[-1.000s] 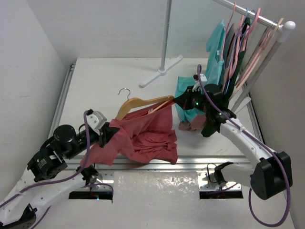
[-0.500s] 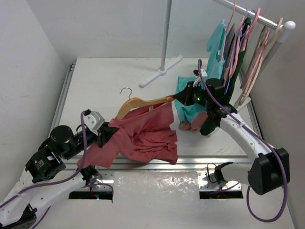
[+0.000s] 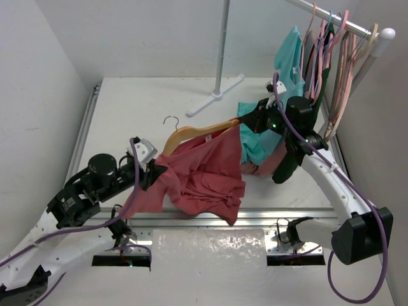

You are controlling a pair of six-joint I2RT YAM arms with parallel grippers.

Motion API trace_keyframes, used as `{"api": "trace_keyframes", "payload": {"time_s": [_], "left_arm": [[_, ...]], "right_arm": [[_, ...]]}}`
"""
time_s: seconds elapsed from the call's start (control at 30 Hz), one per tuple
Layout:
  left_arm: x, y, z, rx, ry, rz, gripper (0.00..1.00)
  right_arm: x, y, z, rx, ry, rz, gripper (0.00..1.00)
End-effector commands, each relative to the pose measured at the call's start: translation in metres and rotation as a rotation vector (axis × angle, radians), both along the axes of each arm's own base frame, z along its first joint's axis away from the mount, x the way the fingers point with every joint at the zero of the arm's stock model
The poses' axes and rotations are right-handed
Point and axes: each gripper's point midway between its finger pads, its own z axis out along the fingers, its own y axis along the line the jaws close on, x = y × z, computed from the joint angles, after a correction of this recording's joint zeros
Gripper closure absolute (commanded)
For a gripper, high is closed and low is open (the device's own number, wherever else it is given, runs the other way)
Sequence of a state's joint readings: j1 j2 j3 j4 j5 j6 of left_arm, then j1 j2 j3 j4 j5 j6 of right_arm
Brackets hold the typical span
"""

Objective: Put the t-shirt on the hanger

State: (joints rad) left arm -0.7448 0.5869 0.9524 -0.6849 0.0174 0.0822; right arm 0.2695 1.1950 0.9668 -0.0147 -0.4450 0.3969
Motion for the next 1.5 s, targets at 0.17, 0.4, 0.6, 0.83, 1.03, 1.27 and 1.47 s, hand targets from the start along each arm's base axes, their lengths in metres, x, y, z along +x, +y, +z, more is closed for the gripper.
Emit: {"api": "trace_keyframes", "payload": {"time_s": [0.17,0.4,0.6,0.83,1.03,1.27,1.47], "left_arm": [[0.025,-0.018,0.075,-0.110,-0.166,0.008,1.00],[0.042,-0.029,0.105,-0.148,-0.257,0.013,1.00],[0.032,-0.045,0.108,-0.195,-0.339,-0.103,1.00],[0.034,-0.076,0.139,-0.214,-0.453,-0.284,1.00],[0.042,-0.078,0.122,-0.092,-0.442,-0.534,1.00],[0.046,-0.058,0.087,-0.053,-0.356,-0.676,1.00],[0.043,-0.047,0.073,-0.101,-0.320,-0.713,1.00]], "right_arm": [[-0.043,0.056,0.039,-0.017,-0.131,0.401,1.00],[-0.063,0.077,0.034,0.069,-0.055,0.473,1.00],[-0.091,0.082,0.092,0.187,-0.138,0.576,1.00],[-0.062,0.063,0.092,-0.102,-0.322,0.509,0.61],[-0.036,0.041,0.092,-0.227,-0.368,0.428,0.61],[-0.063,0.020,0.109,-0.324,-0.505,0.405,0.37],[-0.062,0.001,0.077,-0.523,-0.516,0.432,0.29]]}}
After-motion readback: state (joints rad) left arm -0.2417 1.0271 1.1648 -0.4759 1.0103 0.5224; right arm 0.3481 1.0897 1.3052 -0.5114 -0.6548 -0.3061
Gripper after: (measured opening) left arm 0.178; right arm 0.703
